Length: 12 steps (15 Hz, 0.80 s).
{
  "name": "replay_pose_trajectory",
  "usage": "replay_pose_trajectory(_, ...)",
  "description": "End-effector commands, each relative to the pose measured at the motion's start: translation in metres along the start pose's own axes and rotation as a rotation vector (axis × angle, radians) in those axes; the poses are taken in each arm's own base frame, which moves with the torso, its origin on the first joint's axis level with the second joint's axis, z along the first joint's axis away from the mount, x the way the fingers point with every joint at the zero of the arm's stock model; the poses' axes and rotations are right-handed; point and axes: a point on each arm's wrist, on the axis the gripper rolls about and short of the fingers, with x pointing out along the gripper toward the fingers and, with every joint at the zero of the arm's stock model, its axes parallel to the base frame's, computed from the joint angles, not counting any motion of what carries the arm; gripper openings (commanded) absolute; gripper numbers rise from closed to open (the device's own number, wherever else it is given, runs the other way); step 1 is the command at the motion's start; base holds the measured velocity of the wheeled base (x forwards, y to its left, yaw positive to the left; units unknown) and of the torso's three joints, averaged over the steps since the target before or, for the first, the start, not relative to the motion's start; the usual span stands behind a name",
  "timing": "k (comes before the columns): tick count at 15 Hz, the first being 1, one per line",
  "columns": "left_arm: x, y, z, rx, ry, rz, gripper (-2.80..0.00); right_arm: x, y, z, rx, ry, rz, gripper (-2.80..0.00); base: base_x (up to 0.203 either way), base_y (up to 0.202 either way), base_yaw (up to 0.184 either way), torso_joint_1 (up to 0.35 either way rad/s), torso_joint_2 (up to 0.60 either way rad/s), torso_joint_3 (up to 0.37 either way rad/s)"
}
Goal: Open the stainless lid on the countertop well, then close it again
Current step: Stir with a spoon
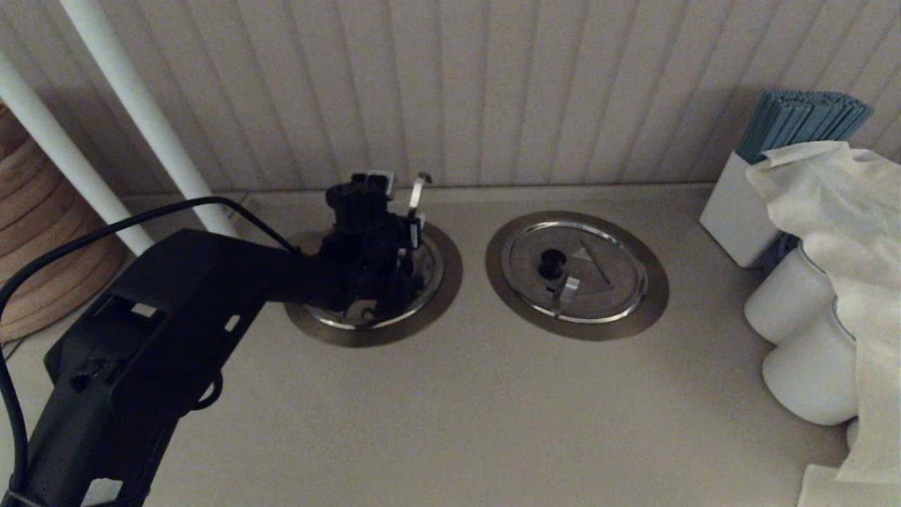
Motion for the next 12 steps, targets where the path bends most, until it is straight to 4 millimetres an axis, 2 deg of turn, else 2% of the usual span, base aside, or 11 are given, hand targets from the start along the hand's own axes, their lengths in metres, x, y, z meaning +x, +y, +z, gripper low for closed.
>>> replay_pose_trajectory(1,-0.002,0.003,0.009,-0.010,-0.021,0.006,0.00,0.000,0.000,0.000,0.001,0.001,0.000,-2.80,0.000,0.000,0.000,0.000,0.00,0.000)
replay_pose_trajectory(5,-0.002,0.009,0.011,-0.014,-0.022,0.015,0.00,0.000,0.000,0.000,0.001,0.000,0.000,-2.80,0.000,0.000,0.000,0.000,0.00,0.000)
replay_pose_trajectory(7,-0.011,0.028,0.034,-0.029,-0.049,0.037,0.00,0.000,0.000,0.000,0.000,0.000,0.000,-2.80,0.000,0.000,0.000,0.000,0.00,0.000)
replay_pose_trajectory(8,-0.013,0.038,0.038,-0.056,-0.034,0.041,0.00,0.000,0.000,0.000,0.001,0.001,0.000,-2.80,0.000,0.000,0.000,0.000,0.00,0.000)
replay_pose_trajectory(9,-0.013,0.040,0.039,-0.062,-0.034,0.040,0.00,0.000,0.000,0.000,0.001,0.001,0.000,-2.80,0.000,0.000,0.000,0.000,0.00,0.000)
replay_pose_trajectory(11,-0.020,0.059,0.056,-0.096,-0.048,0.053,0.00,0.000,0.000,0.000,0.001,-0.001,0.000,-2.80,0.000,0.000,0.000,0.000,0.00,0.000)
replay_pose_trajectory(12,-0.021,0.062,0.057,-0.104,-0.043,0.052,0.00,0.000,0.000,0.000,0.001,0.000,0.000,-2.80,0.000,0.000,0.000,0.000,0.00,0.000)
